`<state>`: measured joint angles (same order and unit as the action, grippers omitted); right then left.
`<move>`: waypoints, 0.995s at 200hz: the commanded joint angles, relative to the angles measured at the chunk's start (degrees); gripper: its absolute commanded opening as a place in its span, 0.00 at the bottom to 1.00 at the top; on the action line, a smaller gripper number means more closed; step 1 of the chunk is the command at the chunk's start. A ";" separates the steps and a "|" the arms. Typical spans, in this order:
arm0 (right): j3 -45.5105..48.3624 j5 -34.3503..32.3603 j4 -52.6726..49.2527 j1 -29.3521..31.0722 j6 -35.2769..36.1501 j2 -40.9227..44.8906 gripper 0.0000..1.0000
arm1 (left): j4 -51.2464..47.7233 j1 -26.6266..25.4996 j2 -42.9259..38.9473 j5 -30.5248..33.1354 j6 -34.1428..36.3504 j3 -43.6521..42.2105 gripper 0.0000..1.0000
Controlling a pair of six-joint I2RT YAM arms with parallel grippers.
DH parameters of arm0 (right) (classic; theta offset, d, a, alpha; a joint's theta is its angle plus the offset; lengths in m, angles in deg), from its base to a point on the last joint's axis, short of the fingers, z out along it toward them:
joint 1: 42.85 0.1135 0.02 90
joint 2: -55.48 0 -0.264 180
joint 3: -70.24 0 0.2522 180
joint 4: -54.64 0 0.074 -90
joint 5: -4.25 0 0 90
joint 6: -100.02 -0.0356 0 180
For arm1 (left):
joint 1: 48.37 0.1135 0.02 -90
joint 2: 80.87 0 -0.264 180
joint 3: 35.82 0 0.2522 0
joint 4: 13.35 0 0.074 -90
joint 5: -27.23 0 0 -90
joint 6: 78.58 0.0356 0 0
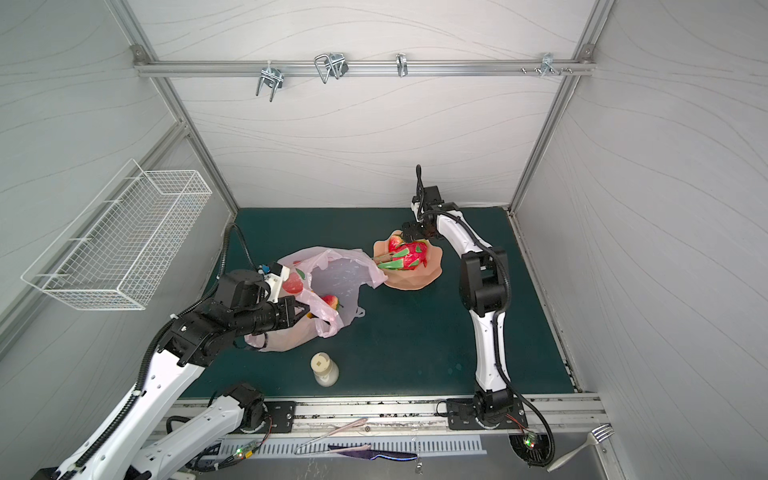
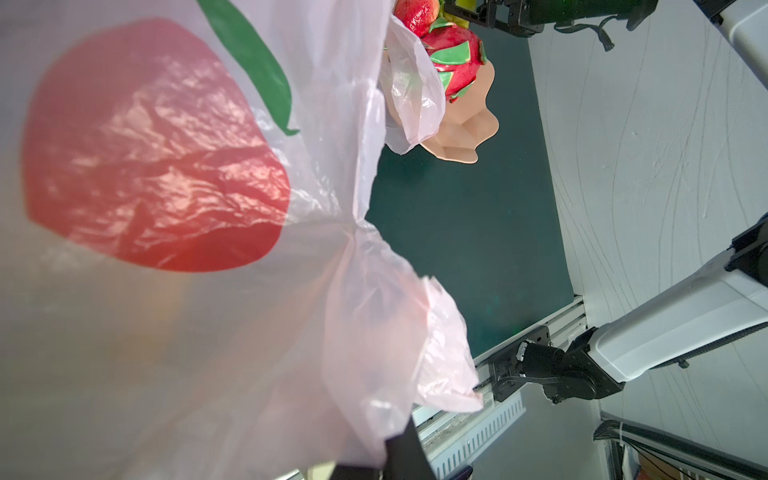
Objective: Place the fruits into the plastic bag
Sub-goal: 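Lower the right gripper onto the green pear in the bowl and grasp it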
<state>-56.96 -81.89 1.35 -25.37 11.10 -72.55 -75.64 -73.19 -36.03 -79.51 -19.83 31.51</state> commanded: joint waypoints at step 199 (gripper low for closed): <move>5.84 0.24 3.67 -0.34 0.68 4.40 0.58 | 0.56 -0.03 -0.64 0.30 -0.11 2.95 0.00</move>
<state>-52.42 -80.91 4.79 -25.35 11.38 -72.22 -76.17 -73.19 -36.16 -79.48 -19.87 31.83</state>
